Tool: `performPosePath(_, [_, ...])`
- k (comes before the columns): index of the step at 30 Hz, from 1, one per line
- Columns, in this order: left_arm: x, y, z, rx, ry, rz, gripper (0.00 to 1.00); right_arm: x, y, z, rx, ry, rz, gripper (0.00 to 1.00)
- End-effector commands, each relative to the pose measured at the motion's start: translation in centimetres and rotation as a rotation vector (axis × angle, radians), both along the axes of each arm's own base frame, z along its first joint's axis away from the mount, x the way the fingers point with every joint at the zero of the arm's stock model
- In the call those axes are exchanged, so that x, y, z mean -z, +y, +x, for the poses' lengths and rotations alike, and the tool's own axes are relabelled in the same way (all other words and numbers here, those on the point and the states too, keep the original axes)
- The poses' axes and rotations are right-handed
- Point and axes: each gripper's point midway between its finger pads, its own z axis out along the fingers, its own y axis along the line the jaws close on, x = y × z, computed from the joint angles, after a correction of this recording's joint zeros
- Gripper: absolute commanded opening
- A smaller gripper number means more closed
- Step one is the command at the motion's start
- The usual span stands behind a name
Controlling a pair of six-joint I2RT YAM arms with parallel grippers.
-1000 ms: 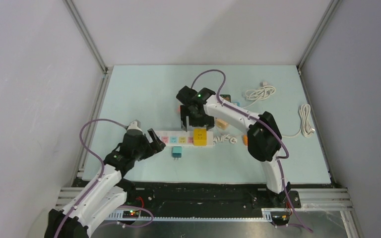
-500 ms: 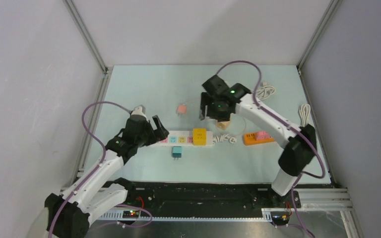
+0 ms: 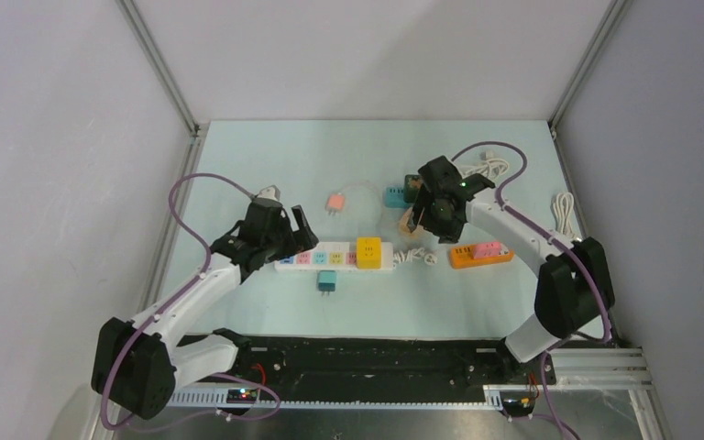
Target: Insert the plug
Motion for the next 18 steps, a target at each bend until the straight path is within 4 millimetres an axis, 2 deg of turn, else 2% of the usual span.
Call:
performPosePath(1, [-1.9, -0.6, 1.0, 0.024, -0.063, -0.013, 0.90, 1.6, 1.9, 3.3, 0.077, -0.067, 0.028, 0.81])
performPosePath(7, [-1.7, -0.4, 0.5, 0.026, -0.067, -0.011, 0.90, 5.1, 3.3, 6.2, 0.160, -0.040, 0.103, 0.81])
performPosePath(11, [-1.7, -0.2, 0.3, 0.027, -0.074, -0.009, 0.90, 5.8, 3.6, 7.8, 0.207, -0.065, 0.116, 0.82])
performPosePath(18, [-1.5, -0.2, 0.1, 0.024, -0.070, -0.012, 0.90, 6.6, 2.8, 8.5, 0.251, -0.056, 0.055, 0.84])
